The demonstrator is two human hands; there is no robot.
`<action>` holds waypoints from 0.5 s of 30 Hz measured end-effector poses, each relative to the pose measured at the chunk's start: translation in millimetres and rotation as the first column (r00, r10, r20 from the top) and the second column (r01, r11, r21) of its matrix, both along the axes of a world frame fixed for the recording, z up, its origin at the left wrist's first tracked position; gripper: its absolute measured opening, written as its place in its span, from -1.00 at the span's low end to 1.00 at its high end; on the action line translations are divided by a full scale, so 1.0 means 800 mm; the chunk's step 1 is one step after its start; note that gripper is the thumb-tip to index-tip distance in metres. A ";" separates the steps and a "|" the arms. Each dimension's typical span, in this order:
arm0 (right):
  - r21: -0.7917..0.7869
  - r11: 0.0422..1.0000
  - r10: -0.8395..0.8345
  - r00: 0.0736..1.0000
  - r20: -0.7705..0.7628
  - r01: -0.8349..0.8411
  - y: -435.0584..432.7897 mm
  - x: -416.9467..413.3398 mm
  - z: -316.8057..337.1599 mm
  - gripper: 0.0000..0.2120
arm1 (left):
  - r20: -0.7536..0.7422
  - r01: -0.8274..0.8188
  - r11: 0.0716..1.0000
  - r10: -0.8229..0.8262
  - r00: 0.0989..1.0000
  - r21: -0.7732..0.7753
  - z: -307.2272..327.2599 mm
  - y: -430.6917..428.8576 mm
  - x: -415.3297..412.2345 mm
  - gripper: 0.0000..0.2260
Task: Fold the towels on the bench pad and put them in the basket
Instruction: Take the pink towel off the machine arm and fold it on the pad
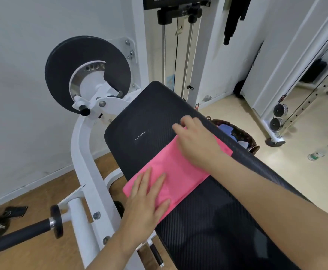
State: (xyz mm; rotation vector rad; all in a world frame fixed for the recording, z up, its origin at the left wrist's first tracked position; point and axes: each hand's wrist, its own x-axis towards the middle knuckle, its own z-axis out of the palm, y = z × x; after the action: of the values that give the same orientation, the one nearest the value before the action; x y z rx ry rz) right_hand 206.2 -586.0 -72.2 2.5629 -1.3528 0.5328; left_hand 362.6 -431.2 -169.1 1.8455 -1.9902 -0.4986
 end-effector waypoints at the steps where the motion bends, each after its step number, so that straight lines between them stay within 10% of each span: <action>1: 0.006 0.999 0.053 0.998 -0.036 -0.053 0.009 0.002 -0.010 -0.84 | 0.040 0.004 1.000 -0.005 0.999 0.029 -0.001 -0.007 -0.002 -0.38; 7: 0.190 0.981 0.058 0.989 -0.133 -0.032 0.023 -0.010 -0.044 -0.54 | 0.135 0.001 0.978 -0.030 0.990 0.210 -0.008 -0.028 -0.001 -0.20; 10: 0.483 0.865 -0.021 0.951 0.307 -0.136 0.048 0.016 -0.030 -0.55 | 0.117 0.006 0.972 -0.034 0.993 0.234 -0.005 -0.029 0.001 -0.17; 12: 0.756 0.526 -0.415 0.658 0.628 -0.389 0.069 0.038 -0.022 -0.60 | 0.107 0.010 0.974 -0.035 0.994 0.225 -0.005 -0.029 0.000 -0.18; 15: 0.738 0.267 -0.817 0.261 0.514 -0.620 0.074 0.047 -0.038 -0.61 | 0.059 0.013 0.981 -0.025 0.998 0.195 -0.011 -0.029 0.007 -0.28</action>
State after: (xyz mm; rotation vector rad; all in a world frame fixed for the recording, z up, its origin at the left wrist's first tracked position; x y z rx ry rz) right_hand 244.1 -527.1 -102.3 2.4813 -3.3591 2.2872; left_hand 368.2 -454.1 -178.2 1.9802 -2.0649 -0.6714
